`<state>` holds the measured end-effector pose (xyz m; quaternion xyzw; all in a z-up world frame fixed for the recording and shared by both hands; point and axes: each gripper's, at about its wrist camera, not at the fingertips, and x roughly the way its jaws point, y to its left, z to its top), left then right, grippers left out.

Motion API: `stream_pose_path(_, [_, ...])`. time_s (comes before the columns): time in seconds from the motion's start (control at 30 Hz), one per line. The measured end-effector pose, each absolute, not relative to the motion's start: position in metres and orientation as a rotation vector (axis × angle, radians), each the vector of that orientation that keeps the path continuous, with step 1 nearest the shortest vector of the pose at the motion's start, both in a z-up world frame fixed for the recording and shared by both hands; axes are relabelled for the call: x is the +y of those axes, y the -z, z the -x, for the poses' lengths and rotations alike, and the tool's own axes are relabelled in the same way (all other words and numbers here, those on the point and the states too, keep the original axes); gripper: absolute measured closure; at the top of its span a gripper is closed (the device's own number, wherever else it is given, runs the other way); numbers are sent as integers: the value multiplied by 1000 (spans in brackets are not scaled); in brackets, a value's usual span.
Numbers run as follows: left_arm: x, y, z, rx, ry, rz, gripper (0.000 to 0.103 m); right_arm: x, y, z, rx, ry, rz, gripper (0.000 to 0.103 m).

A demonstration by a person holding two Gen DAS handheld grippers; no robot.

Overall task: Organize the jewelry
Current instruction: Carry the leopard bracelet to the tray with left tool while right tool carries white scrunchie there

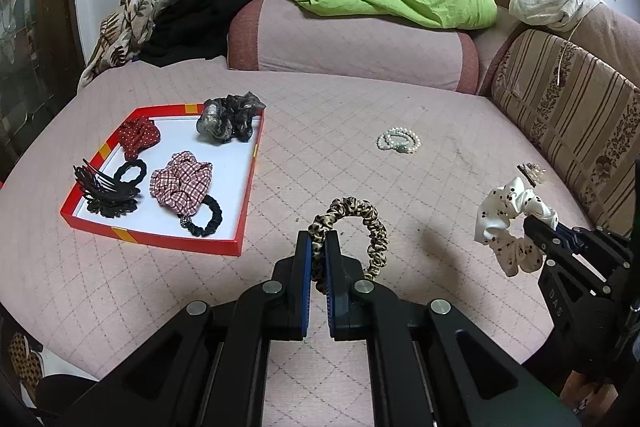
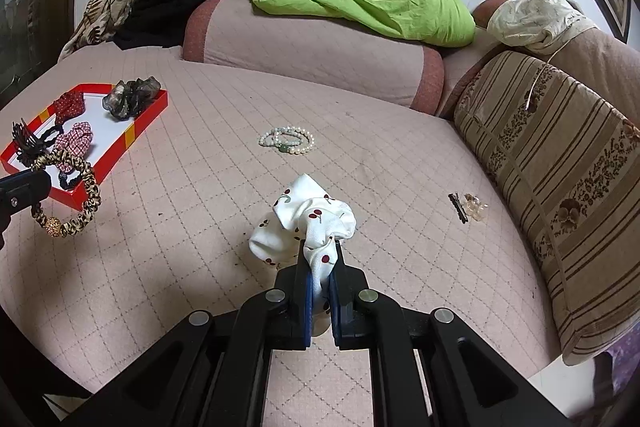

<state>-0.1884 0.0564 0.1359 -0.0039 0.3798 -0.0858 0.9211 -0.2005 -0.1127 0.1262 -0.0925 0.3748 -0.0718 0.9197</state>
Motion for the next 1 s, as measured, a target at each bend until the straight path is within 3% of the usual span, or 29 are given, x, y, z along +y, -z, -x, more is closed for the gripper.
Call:
stream_pose_path(0.37, [71,-133,181,788,143,17,97,-100,-128,201,764,97,204,95])
stream_pose_path(1.0, [162,-141,132,761,-85,19,97,-32,-159,163,739,-238,154,95])
